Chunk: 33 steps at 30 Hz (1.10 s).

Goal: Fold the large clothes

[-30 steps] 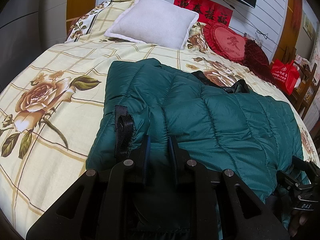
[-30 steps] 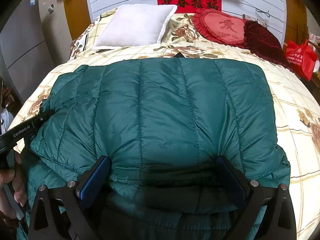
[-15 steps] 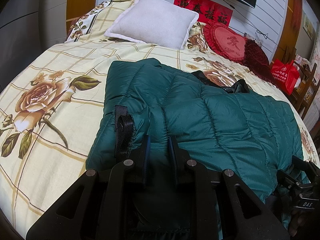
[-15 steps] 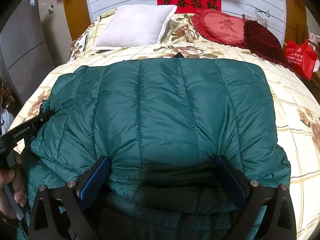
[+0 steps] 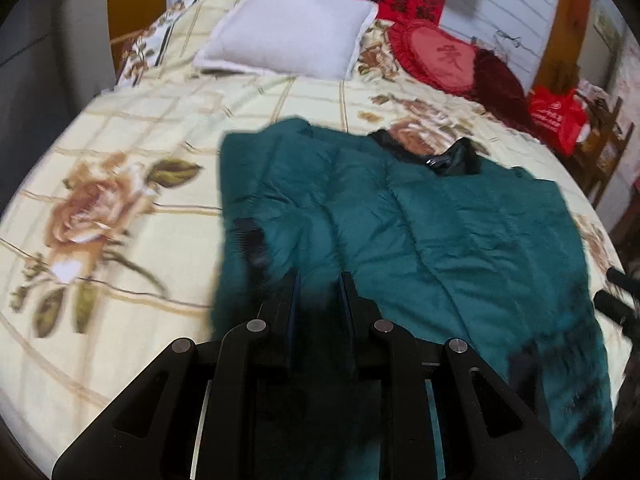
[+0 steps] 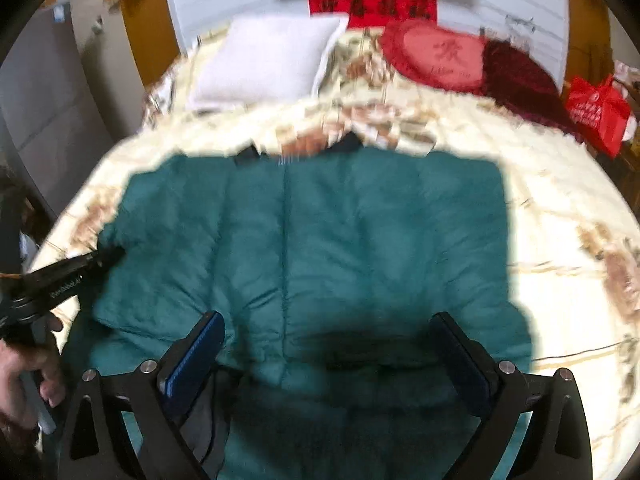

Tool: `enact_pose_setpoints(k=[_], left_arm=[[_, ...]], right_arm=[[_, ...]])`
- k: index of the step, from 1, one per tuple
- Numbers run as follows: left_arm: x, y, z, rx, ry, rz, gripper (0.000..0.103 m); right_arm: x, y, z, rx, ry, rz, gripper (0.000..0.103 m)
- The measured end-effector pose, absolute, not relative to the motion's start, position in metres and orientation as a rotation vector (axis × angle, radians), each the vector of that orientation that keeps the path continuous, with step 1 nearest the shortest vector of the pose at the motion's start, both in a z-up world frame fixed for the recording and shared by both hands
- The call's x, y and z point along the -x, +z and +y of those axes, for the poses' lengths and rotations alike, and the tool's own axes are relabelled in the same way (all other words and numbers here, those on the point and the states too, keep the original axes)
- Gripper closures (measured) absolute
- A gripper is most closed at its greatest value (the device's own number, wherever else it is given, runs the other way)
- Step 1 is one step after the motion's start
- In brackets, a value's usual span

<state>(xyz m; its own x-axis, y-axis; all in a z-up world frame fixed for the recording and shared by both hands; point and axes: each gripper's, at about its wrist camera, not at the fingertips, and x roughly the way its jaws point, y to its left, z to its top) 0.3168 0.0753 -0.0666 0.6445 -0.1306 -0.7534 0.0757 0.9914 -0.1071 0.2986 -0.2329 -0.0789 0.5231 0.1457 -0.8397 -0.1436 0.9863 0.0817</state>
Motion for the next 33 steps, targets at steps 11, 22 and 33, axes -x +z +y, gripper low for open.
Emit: enact_pose_setpoints(k=[11,22,33], left_arm=[[-0.173,-0.066,0.147,-0.014,-0.063,0.885,0.085],[-0.099,-0.126,0.173,0.096,-0.07,0.956,0.084],[-0.096,-0.126,0.205,0.301,-0.159,0.912,0.064]], right_arm=[[-0.148,-0.042,-0.336,-0.011,0.109,1.054,0.001],[-0.065,-0.102,-0.368,-0.179,0.076,1.118,0.001],[-0.028,-0.105,-0.364,-0.196,0.091,1.019,0.0]])
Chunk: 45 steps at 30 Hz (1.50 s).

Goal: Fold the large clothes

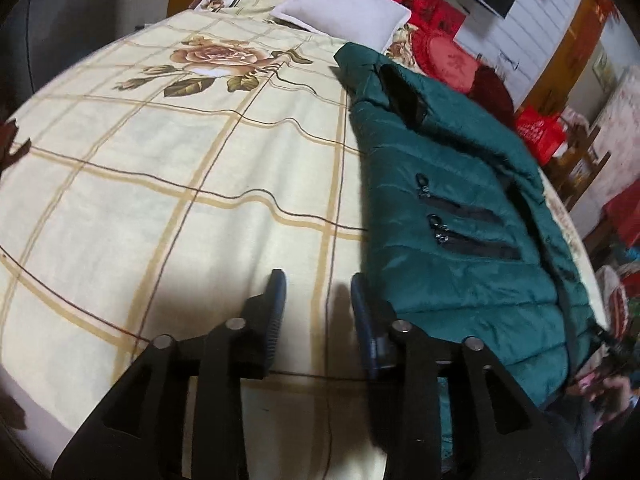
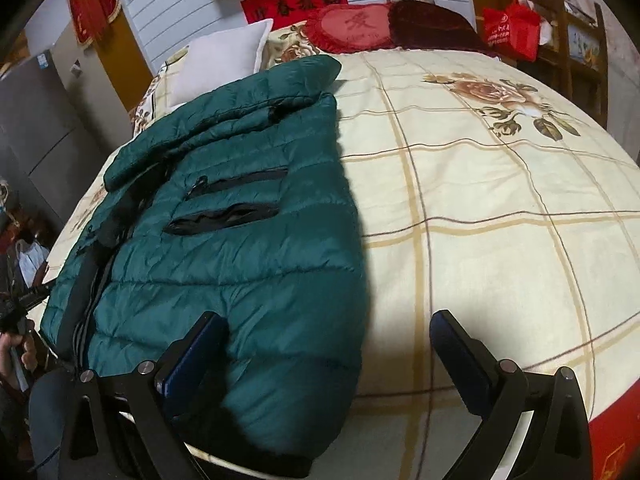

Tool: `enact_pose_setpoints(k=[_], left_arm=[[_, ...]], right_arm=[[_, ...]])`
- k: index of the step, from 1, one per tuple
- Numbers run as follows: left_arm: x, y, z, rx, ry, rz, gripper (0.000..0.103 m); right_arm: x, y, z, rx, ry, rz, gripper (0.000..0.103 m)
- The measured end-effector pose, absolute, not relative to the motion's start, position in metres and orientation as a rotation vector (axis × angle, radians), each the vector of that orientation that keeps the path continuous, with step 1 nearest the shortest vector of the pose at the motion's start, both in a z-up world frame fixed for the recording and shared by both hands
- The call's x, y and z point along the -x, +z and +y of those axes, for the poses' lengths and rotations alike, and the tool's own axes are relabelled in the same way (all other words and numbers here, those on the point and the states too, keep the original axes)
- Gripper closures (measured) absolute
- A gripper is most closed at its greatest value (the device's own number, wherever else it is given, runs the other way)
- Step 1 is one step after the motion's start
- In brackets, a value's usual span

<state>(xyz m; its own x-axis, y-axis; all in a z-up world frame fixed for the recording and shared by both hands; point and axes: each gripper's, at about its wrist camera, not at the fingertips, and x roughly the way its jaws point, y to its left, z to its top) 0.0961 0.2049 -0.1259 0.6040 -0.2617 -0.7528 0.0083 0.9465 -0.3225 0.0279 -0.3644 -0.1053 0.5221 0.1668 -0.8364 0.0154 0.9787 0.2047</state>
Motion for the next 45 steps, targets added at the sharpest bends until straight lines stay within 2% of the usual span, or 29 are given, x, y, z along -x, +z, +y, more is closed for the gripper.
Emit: enact_pose_setpoints(k=[1,3,6,14,17,21,24,31,37,45], left_arm=[[-0.095,-0.125,0.204,0.304,-0.167,0.908,0.061],[-0.091,-0.123,0.197,0.276,-0.146,0.907,0.06],[-0.077,-0.121,0.183,0.222,-0.146,0.908,0.049],[-0.051,-0.118,0.171,0.261,-0.322,0.881,0.048],[-0.054,-0.123,0.16,0.215,-0.347,0.879,0.038],[-0.066,-0.121,0.147,0.221,-0.411,0.896,0.013],[-0.073,-0.12,0.135,0.214,-0.446,0.91,0.005],[-0.066,-0.112,0.15,0.326,-0.576,0.933,0.005],[-0.054,-0.116,0.14,0.219,-0.637,0.992,0.005],[-0.097,-0.118,0.128,0.276,-0.594,0.982,0.005]], right_arm=[[-0.026,-0.105,-0.362,-0.193,0.097,1.016,0.0],[-0.024,-0.106,-0.358,-0.173,0.1,1.013,0.0],[-0.02,-0.107,-0.354,-0.155,0.098,1.004,0.0],[-0.005,-0.104,-0.35,-0.172,0.205,0.99,0.0],[0.002,-0.103,-0.349,-0.204,0.26,0.977,0.001],[0.002,-0.103,-0.35,-0.258,0.299,0.957,0.001],[-0.007,-0.104,-0.35,-0.326,0.359,0.953,0.001],[-0.022,-0.108,-0.347,-0.401,0.433,0.932,0.001],[-0.01,-0.104,-0.342,-0.337,0.473,0.955,0.001],[-0.032,-0.106,-0.341,-0.369,0.422,0.957,0.001]])
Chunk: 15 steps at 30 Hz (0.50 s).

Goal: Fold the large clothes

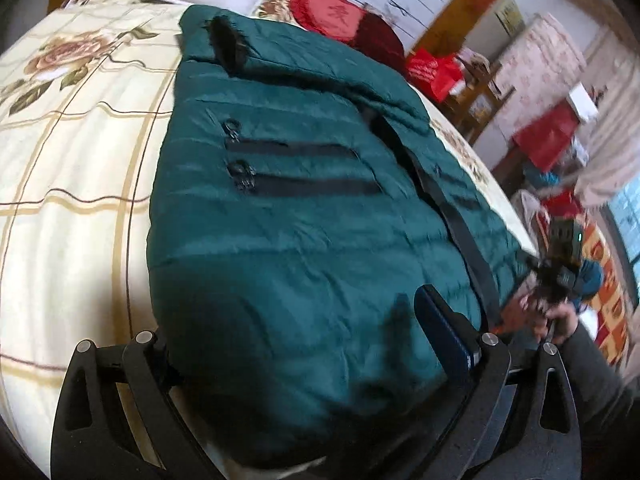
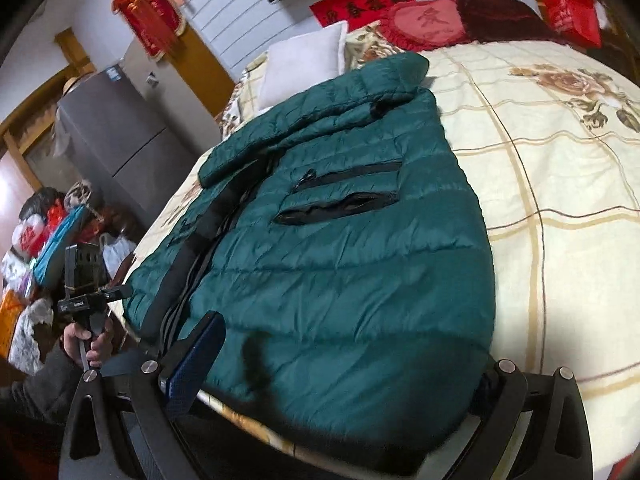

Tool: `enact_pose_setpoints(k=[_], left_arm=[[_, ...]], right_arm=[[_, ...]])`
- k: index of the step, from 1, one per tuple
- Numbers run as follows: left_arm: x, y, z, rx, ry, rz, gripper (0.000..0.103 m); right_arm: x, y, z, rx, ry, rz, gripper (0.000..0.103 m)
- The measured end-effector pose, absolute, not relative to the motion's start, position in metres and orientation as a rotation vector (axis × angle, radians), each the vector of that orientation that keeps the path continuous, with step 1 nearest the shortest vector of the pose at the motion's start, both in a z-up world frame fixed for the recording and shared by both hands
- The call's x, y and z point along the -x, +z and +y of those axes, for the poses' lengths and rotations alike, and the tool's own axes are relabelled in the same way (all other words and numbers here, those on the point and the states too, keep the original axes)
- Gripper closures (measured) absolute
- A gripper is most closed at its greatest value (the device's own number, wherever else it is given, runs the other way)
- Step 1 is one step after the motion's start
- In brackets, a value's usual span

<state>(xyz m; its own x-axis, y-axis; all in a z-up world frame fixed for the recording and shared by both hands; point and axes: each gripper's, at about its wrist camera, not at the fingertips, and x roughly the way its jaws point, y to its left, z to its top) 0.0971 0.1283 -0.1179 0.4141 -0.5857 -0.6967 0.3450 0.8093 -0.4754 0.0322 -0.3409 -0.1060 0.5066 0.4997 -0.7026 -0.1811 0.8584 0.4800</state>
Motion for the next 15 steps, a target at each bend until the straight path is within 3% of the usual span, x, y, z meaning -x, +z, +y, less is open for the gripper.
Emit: enact_pose_setpoints(k=[3,5,7,10,12,13,15], left_arm=[[-0.091,-0.115,0.134,0.28,-0.587,0.958,0.005],[-0.083,-0.116,0.139,0.281,-0.548,0.961,0.015],[-0.076,-0.119,0.141,0.277,-0.5,0.953,0.039],[-0.067,-0.121,0.151,0.319,-0.421,0.939,0.06],[-0.066,-0.123,0.154,0.348,-0.406,0.924,0.061],[-0.065,-0.123,0.153,0.341,-0.397,0.917,0.061],[-0.064,-0.123,0.148,0.324,-0.384,0.906,0.06]], right_arm=[[-0.031,-0.106,-0.341,-0.364,0.411,0.956,0.001],[-0.028,-0.106,-0.339,-0.331,0.406,0.954,0.001],[-0.026,-0.106,-0.338,-0.31,0.396,0.957,0.0],[-0.029,-0.105,-0.337,-0.307,0.377,0.97,0.001],[-0.03,-0.105,-0.338,-0.317,0.363,0.971,0.012],[-0.031,-0.105,-0.339,-0.315,0.348,0.968,0.034],[-0.03,-0.107,-0.344,-0.345,0.327,0.963,0.051]])
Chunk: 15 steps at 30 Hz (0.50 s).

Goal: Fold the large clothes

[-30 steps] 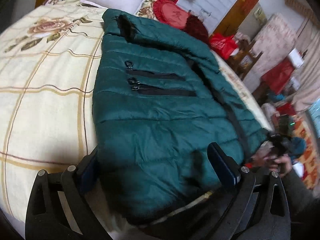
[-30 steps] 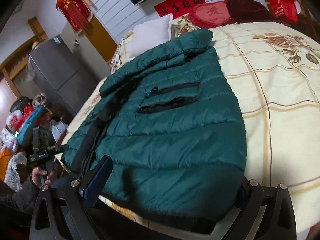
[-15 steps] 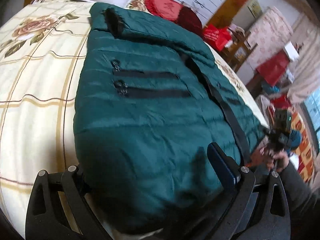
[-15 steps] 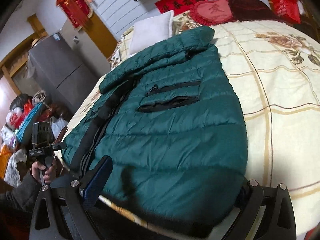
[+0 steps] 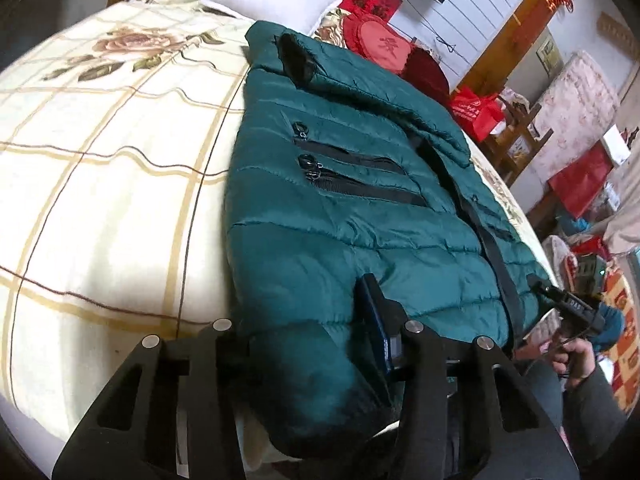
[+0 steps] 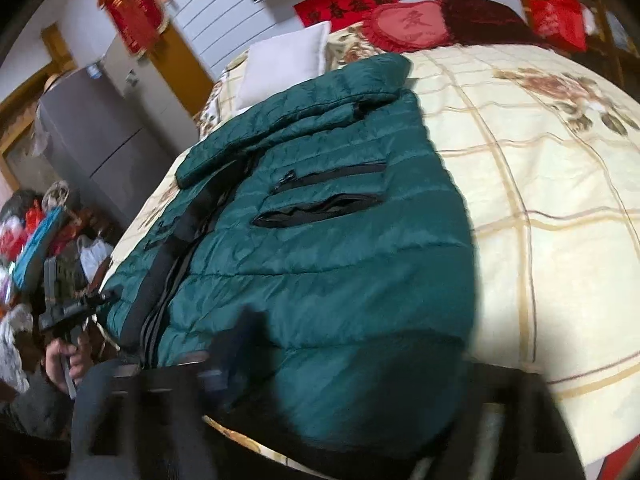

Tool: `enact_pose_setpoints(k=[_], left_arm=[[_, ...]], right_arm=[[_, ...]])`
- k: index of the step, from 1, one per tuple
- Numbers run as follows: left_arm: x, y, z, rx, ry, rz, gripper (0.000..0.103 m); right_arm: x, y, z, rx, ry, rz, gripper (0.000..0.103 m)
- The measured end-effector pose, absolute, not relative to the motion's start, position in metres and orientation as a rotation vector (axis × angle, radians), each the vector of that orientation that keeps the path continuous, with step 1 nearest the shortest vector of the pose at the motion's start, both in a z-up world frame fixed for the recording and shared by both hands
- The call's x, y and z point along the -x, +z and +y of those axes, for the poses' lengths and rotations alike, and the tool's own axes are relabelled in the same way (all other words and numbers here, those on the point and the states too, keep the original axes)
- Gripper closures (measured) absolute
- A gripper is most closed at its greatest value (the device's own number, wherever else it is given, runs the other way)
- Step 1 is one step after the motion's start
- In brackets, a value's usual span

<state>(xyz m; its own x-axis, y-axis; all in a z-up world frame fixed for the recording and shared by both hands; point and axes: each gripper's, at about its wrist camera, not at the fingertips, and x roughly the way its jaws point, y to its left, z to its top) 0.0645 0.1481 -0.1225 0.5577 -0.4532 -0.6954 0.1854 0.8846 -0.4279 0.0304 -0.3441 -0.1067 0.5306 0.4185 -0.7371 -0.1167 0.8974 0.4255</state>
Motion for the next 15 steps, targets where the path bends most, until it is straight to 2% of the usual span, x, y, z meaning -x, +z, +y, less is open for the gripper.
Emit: enact_pose_setpoints(k=[1,2,7,11,12,13,15], left_arm=[[-0.065,-0.122,0.146,0.323,-0.38,0.903,0.057],[-0.065,-0.122,0.145,0.327,-0.381,0.902,0.053],[-0.066,-0.122,0.137,0.337,-0.412,0.896,0.03],[-0.067,-0.12,0.133,0.325,-0.419,0.904,0.026],[-0.067,-0.12,0.136,0.348,-0.416,0.908,0.028],[-0.067,-0.12,0.138,0.366,-0.403,0.911,0.053],[-0.066,-0.122,0.148,0.396,-0.352,0.92,0.08]], right_arm=[[-0.029,-0.107,-0.347,-0.351,0.313,0.956,0.064],[-0.028,-0.108,-0.349,-0.344,0.294,0.952,0.067],[-0.017,-0.109,-0.345,-0.293,0.265,0.898,0.068],[-0.014,-0.113,-0.353,-0.392,0.267,0.865,0.063],[-0.015,-0.112,-0.355,-0.404,0.264,0.87,0.063],[-0.017,-0.111,-0.354,-0.397,0.262,0.88,0.063],[-0.016,-0.108,-0.347,-0.348,0.258,0.889,0.072]])
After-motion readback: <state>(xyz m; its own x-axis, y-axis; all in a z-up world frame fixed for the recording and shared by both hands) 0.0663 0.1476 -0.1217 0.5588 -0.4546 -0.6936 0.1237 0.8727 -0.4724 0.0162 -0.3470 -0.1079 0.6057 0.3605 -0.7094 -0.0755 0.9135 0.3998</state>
